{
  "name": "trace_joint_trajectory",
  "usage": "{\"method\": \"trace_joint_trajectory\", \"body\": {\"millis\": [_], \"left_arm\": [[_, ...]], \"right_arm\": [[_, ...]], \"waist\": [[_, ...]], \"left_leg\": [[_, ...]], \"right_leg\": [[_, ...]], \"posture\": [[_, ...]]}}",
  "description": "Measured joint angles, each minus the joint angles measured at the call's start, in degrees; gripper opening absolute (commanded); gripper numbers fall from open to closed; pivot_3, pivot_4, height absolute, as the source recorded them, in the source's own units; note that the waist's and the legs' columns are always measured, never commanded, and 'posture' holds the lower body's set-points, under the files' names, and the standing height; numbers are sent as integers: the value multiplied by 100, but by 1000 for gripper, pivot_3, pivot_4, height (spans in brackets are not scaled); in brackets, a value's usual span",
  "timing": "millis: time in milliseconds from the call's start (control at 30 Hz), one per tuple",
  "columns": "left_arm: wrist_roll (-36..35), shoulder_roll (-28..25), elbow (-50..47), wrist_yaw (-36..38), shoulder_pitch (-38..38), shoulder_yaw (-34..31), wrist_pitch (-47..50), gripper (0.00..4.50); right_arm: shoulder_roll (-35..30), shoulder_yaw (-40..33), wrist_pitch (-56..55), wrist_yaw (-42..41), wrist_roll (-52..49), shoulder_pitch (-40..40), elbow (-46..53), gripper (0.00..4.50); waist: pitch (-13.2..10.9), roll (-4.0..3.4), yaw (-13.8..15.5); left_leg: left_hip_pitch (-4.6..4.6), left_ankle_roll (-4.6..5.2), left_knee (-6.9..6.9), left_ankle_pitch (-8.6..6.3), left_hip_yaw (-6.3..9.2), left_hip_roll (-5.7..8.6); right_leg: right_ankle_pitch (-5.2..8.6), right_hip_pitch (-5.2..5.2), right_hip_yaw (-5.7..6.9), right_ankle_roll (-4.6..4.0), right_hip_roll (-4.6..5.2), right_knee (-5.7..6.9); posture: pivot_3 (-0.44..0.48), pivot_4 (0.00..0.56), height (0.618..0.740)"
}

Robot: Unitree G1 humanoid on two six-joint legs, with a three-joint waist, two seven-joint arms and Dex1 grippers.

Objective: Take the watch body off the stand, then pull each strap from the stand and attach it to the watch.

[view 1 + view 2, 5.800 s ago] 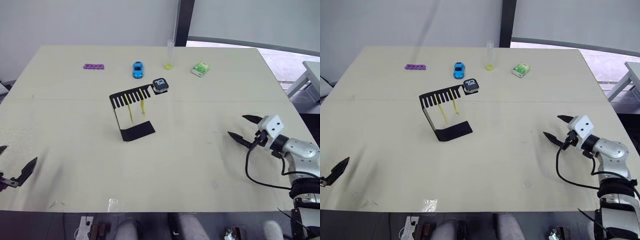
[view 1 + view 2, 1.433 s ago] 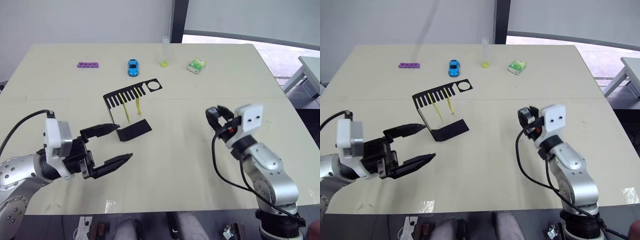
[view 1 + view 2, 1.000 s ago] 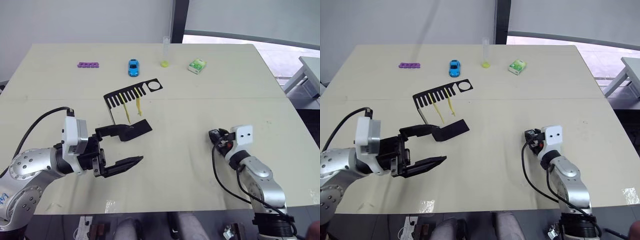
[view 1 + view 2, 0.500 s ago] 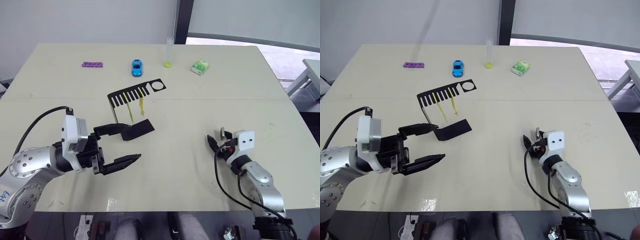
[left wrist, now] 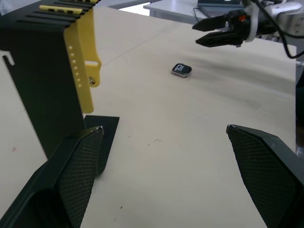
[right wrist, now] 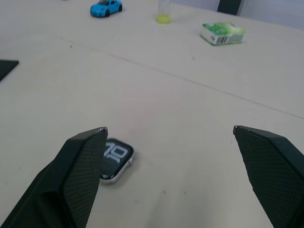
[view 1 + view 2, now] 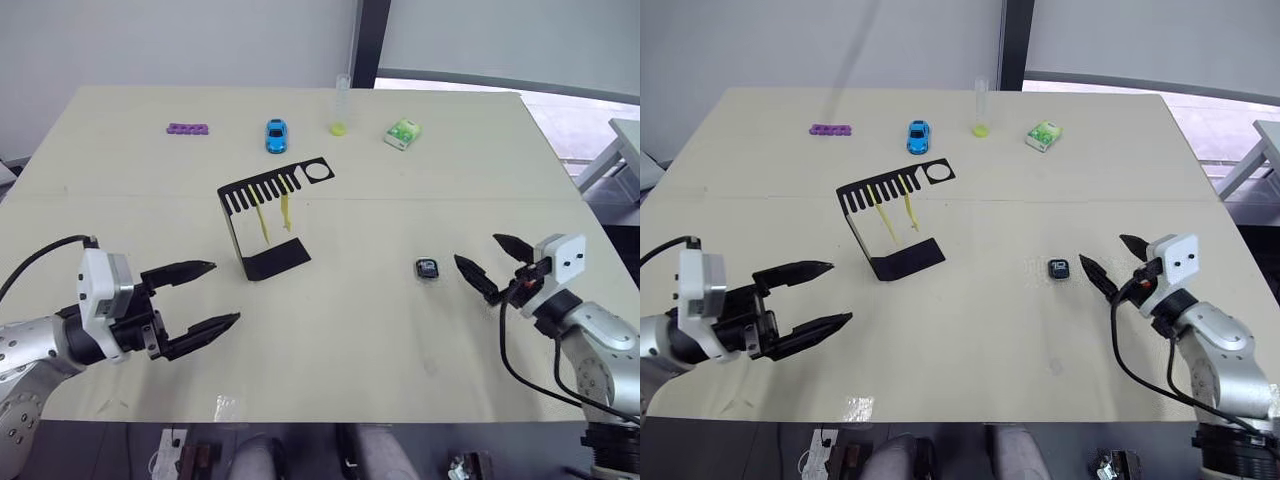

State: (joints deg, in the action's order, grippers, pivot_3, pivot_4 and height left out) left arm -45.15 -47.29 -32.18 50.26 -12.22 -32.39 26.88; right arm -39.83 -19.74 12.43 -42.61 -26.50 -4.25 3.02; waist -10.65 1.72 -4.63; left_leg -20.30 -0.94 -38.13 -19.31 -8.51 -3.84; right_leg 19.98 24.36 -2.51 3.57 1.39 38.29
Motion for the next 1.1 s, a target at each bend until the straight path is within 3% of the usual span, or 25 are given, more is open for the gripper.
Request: {"method": "trace_joint_trajectory", "body": {"millis": [100,267,433,567,700,867,1100], "left_arm": [[254,130,357,87,-436,-493,-238,4500],[894,468,1100,152,-1099,-1250,-925,4500],[1410,1005,1648,-27,-1577,-1808,-1614,4500],[1536,1136,1603,-222,-1586,-1853,-1826,4500],[1532,1149,1136,-387,-1525,-1662,-1812,4500],[1543,1614,-95,-1108,-1194,-737,-1511,4500],[1943,2187,-1188,-2298,-718,614,-1017,4500]], "right_arm": [[-380,-321,-714,-683,54,141,-727,4489],[-1079,-589,-2290,-1730,429,237,-2762,4489],[-1590,-804,-3385,-1788,758,1,-4723,4489],[-1677,-827,-3828,-1667,863,-431,-5439,4489],[-1434,-744,-3836,-1853,799,-633,-5387,4489],[-411,-224,-3135,-2032,412,-584,-3786,4489],[143,319,-2737,-2372,-171,-1033,-2080,4489]], "waist": [[0,0,0],[0,0,-12],[-3,5,-35],[-1,8,-32],[0,7,-23],[-1,-2,-10],[3,-28,5]], "left_leg": [[6,3,-1,-1,-1,2],[26,9,4,-4,-1,1],[116,18,17,-19,-11,0],[135,15,16,-22,-7,-3],[135,13,19,-27,-2,-8],[125,12,16,-29,3,-11],[133,13,9,-29,8,-11]], "right_leg": [[0,-9,1,0,-1,-6],[-1,-39,4,2,-5,-31],[0,-126,-4,3,-2,-60],[-2,-154,-2,5,-2,-63],[-2,-162,2,7,-2,-70],[-8,-171,3,19,-3,-71],[-9,-170,4,19,-8,-67]], "posture": [[0,150,740],[0,150,740],[0,150,740],[0,150,740],[0,150,740],[0,150,740],[0,150,740]]}}
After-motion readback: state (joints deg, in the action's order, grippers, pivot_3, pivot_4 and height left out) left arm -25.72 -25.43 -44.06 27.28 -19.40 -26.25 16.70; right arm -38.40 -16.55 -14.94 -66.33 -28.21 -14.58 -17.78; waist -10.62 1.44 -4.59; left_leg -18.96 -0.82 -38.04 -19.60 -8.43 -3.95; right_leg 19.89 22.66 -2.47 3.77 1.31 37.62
